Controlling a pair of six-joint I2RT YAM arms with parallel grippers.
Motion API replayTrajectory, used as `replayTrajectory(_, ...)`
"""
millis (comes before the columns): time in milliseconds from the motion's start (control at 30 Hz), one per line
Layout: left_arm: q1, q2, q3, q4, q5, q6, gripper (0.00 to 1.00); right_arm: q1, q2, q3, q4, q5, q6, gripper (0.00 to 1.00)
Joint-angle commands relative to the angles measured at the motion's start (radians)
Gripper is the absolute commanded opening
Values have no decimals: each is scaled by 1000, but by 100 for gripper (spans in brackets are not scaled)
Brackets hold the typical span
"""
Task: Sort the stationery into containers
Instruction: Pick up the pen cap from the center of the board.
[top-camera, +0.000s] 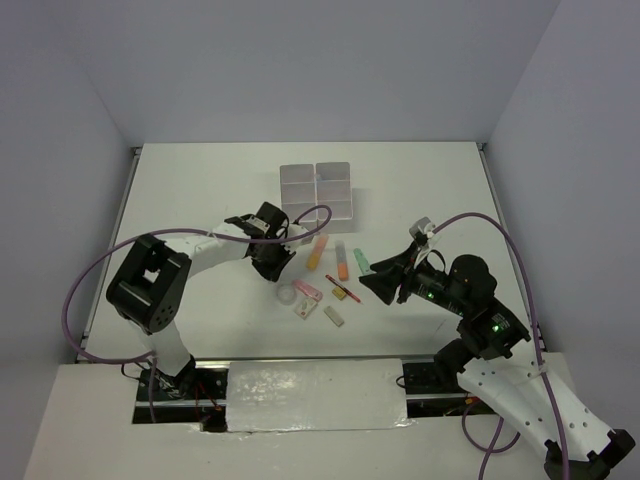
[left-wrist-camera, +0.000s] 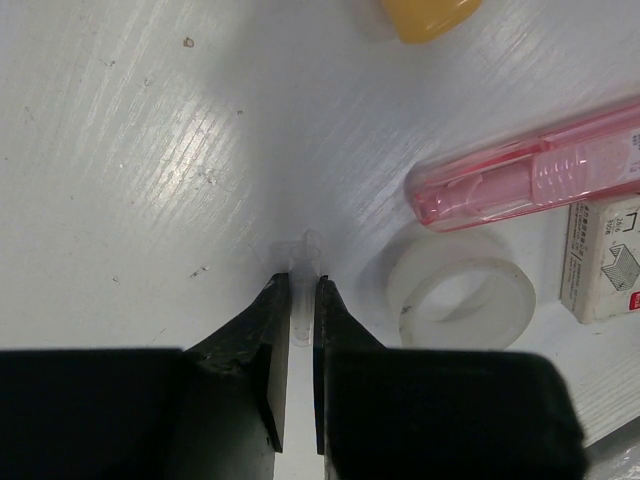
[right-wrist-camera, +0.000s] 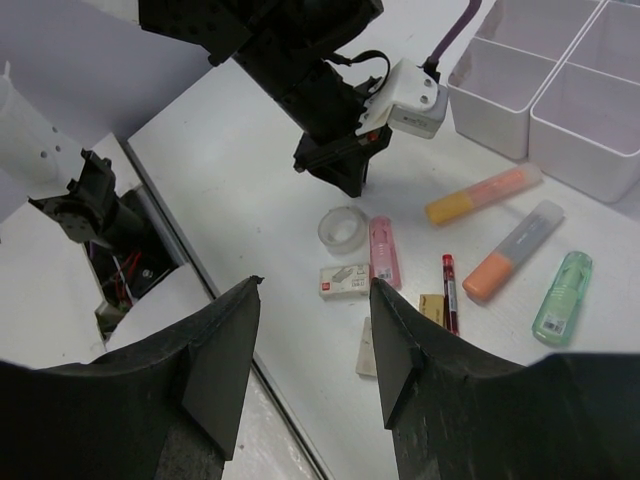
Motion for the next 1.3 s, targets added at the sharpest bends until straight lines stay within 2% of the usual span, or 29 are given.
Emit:
replayTrajectory(0,-6,0,10,-38,-27,-16,0,6,2,32,21,-7,-8,55)
replayTrajectory(200,-6,-157,18,-37,-70,-80,0,5,14,27,18,17,0,56)
replayTrajectory(267,-6,-204,25,-40,-76,-99,0,6,24,29,16,42,8,60)
replayTrajectory(400,-6,-334,54,-54,-61,-149,0,6,55,31,18,71,22,75)
replayTrajectory(433,-5,-357,70,-49,-28,-160,0,6,69,34,18,77,32,91)
replayTrajectory(467,-5,-378,76,-43,-6,-172,0,6,75,32,21,82,40,100)
replayTrajectory(667,12,-581,58,66,320,-293,0,6,69,-3,137,27,77,100)
replayTrajectory(733,17,-615,41,110,437,-310,0,6,69,-26,188,-59,92,100)
replayTrajectory(800,23,-652,30,126,547,-301,0,6,81,-51,284,-158,123,100)
replayTrajectory(867,23,-688,25,121,702,-228,0,6,97,-58,356,-209,146,100)
replayTrajectory(1100,23,-785,-39,103,793,-88,0,5,118,-75,475,-308,176,98)
replayTrajectory(1267,22,-768,-54,94,738,-62,0,8,141,-49,403,-231,148,92)
